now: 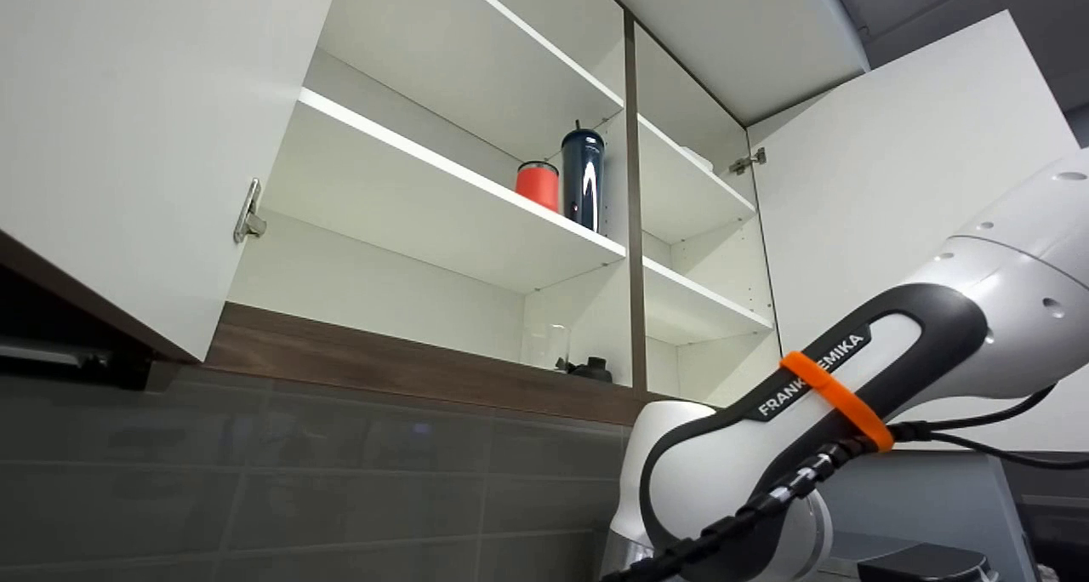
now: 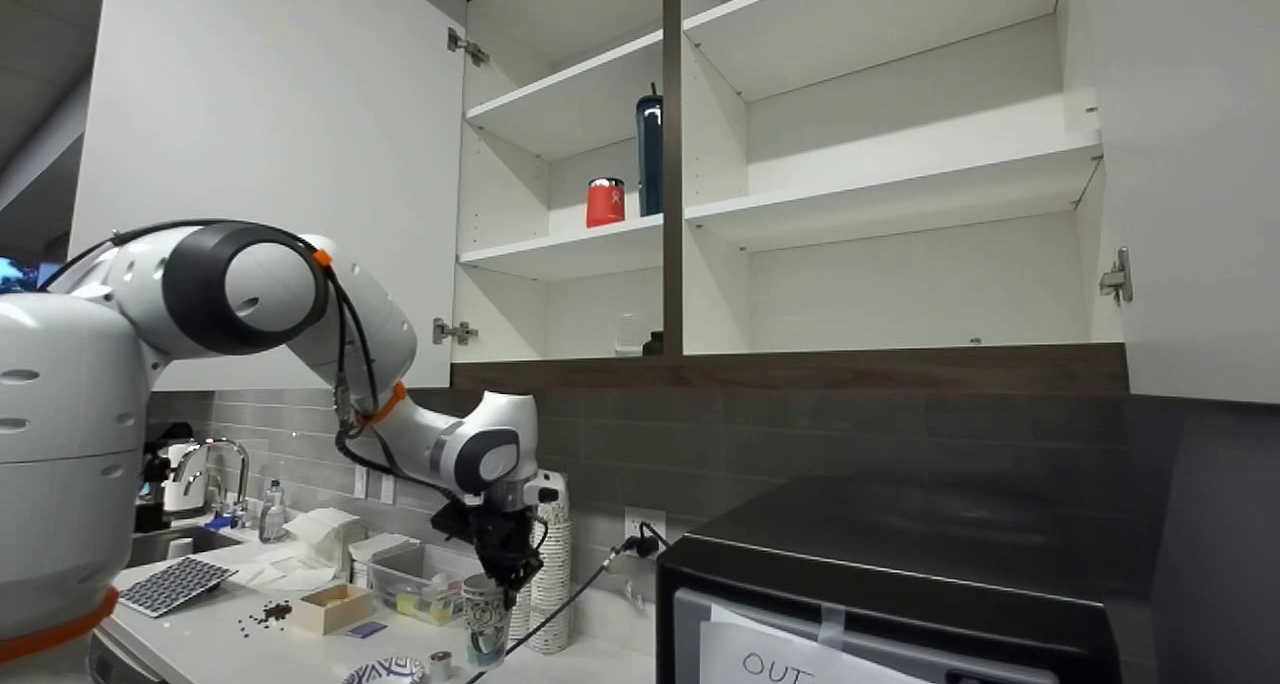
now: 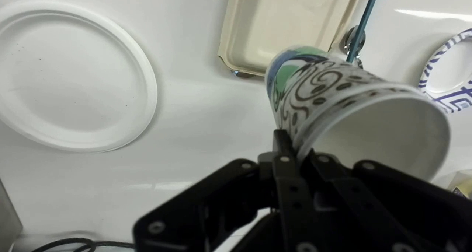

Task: Stack up the two paper cups on the bottom shelf and place them on the counter top

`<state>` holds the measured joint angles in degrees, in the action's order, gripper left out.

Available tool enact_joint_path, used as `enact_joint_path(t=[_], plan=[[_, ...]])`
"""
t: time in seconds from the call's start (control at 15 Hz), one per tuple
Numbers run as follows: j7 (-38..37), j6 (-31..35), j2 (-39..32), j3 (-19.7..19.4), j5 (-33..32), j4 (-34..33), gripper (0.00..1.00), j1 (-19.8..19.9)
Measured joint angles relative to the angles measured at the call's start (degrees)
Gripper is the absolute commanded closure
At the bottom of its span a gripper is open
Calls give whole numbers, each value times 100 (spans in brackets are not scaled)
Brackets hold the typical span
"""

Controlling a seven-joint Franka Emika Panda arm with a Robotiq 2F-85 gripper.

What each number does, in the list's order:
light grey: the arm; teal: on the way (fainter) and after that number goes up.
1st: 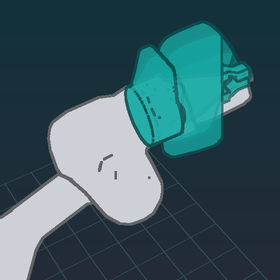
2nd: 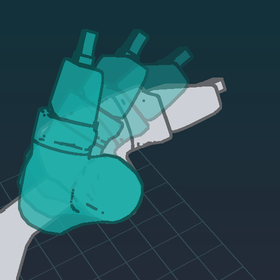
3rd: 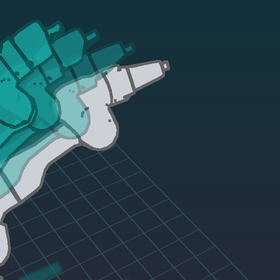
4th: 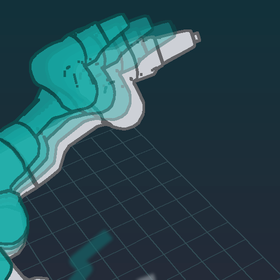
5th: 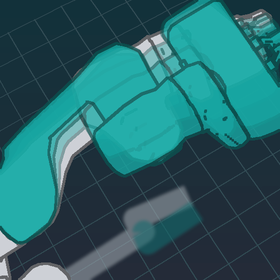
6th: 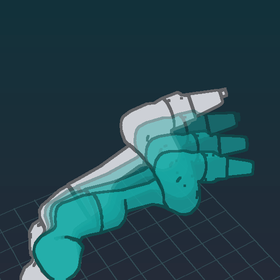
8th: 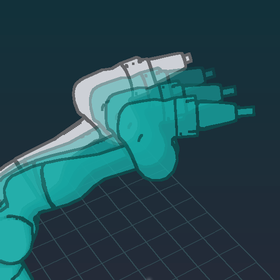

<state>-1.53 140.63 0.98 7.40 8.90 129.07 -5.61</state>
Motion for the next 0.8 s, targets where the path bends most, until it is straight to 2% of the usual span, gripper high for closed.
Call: enact_joint_path(t=[0.4, 0.8], plan=[[-149, 525, -742, -71, -150, -526, 99, 6], [-672, 563, -1550, -328, -625, -1278, 99, 4]])
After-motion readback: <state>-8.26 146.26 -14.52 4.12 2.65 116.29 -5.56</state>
